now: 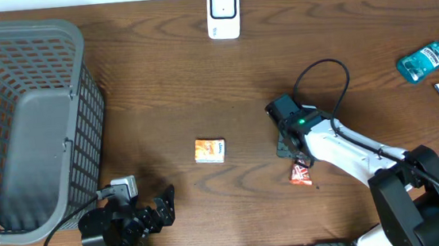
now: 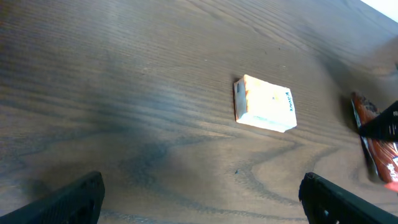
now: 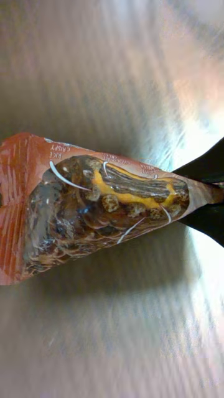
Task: Scan the item barcode
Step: 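Reach the right gripper to the orange chocolate bar and grasp it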
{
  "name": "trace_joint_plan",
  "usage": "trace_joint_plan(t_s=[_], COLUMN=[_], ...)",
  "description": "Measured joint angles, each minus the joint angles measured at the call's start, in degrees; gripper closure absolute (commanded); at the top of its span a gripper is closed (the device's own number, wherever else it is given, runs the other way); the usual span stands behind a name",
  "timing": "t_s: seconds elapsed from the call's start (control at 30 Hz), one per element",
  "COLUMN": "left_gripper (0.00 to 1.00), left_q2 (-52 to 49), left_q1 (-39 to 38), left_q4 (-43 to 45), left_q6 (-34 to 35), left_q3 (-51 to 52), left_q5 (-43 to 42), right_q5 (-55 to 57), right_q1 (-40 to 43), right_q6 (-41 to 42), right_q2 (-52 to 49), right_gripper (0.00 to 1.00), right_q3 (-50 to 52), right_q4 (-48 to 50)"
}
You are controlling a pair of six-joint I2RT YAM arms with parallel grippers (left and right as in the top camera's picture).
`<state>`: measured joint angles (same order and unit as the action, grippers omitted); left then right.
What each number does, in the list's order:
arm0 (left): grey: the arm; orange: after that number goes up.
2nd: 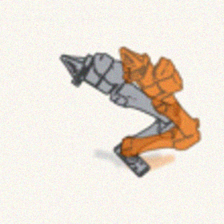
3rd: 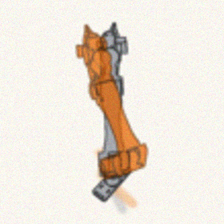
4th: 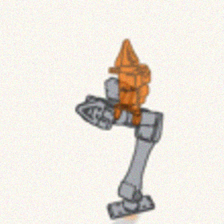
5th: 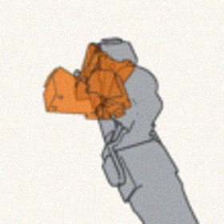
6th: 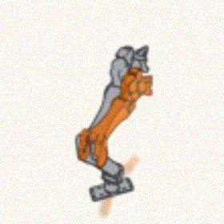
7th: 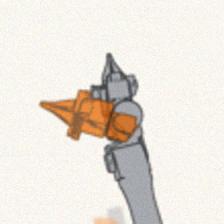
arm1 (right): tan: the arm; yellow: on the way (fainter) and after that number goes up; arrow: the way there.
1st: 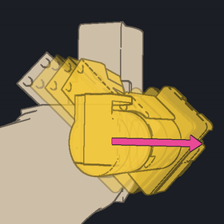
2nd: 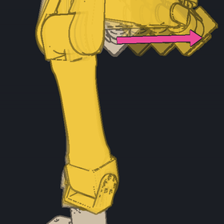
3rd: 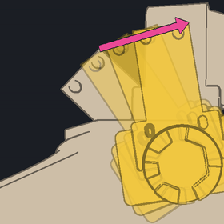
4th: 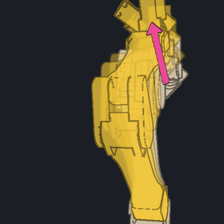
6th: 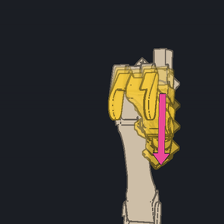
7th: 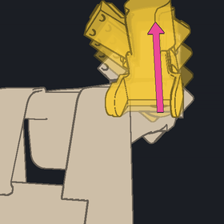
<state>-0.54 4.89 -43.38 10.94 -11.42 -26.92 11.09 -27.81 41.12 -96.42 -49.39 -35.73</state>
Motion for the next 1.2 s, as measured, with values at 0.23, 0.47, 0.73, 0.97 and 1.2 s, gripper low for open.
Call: trace_joint_plan(t_s=[0.23, 0.47, 0.73, 0.97, 1.2], left_gripper=[0.0, 0.0, 0.0, 0.0, 0.0], left_q2=[0.0, 0.0, 0.0, 0.0, 0.0], left_q1=[0.0, 0.0, 0.0, 0.0, 0.0], left_q4=[0.0, 0.0, 0.0, 0.0, 0.0], left_q6=[0.0, 0.0, 0.0, 0.0, 0.0], left_q3=[0.0, 0.0, 0.0, 0.0, 0.0], left_q5=[0.0, 0.0, 0.0, 0.0, 0.0], right_q5=[-31.3, -65.4, -85.6, -96.4, -99.0], right_q1=[2.8, 6.7, 7.0, 7.0, 6.6], right_q6=[-6.1, -11.1, -14.1, -16.0, -17.2], right_q2=[-1.0, -1.4, -1.4, -1.5, -1.5], right_gripper=[0.99, 0.99, 0.99, 0.99, 0.99], right_q3=[0.2, 0.5, 0.9, 0.9, 0.9], right_q4=[15.8, 29.6, 50.2, 67.4, 88.7])
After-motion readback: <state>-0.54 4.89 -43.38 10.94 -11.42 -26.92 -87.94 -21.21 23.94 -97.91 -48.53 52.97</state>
